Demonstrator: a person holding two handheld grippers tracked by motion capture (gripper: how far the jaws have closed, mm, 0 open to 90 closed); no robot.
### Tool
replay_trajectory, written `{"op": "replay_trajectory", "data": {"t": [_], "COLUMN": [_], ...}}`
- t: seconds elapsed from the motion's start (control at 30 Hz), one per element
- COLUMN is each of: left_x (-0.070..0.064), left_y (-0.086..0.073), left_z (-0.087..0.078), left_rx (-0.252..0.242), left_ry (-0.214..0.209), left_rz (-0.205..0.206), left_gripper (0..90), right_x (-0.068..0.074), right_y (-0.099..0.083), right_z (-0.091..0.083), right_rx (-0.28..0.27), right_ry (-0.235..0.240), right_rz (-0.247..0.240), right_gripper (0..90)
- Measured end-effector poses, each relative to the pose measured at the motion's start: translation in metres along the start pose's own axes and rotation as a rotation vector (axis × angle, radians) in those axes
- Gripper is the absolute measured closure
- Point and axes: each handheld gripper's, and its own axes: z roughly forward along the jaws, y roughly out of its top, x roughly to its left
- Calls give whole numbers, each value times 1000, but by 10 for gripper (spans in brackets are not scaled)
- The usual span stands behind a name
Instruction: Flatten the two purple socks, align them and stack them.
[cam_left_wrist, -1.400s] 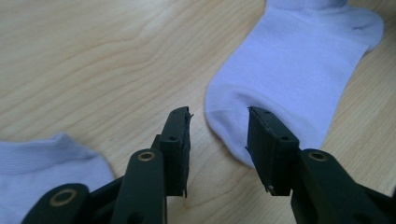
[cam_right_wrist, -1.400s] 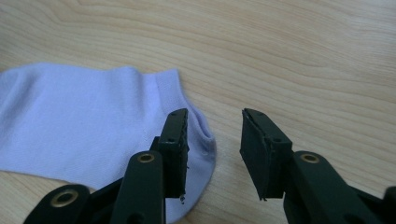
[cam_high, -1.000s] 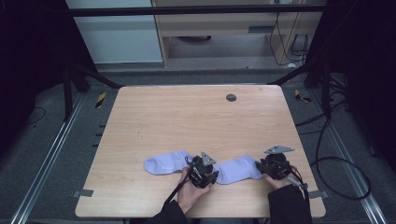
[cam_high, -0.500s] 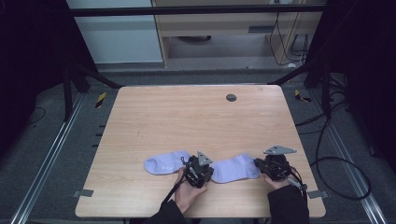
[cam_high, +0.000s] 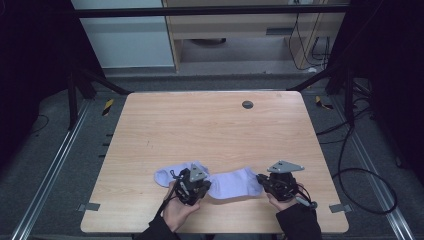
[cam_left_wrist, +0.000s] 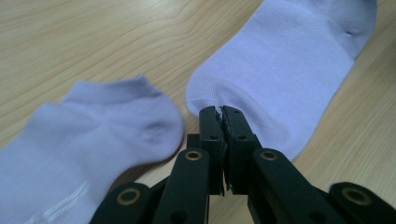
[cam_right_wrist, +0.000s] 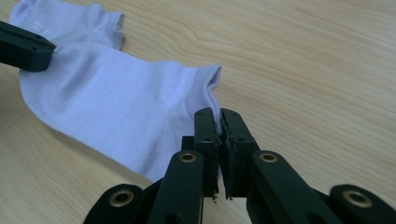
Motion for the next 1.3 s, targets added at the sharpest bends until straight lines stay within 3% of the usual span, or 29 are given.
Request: {"op": "replay_trajectory", "data": {"t": [0.23, 0.57, 0.87, 1.0, 1.3], "left_x": [16, 27, 25, 26, 33], "left_y": [-22, -40, -47, -49, -45], "left_z": [-11, -18, -11, -11, -27], "left_rx": [24, 51, 82, 77, 4], "left_ry": [12, 22, 26, 36, 69], "left_rz": [-16, -23, -20, -22, -39], "left_gripper": [871, 870, 847, 756, 581], "right_x": [22, 45, 45, 43, 41], "right_y": [1, -2, -8, -9, -6], "right_z": [13, 28, 36, 37, 32], "right_rx": [16, 47, 72, 77, 36], "right_ry": [34, 73, 72, 61, 55], "right_rz": [-25, -43, -44, -49, -33], "right_gripper": [864, 863, 859, 829, 747]}}
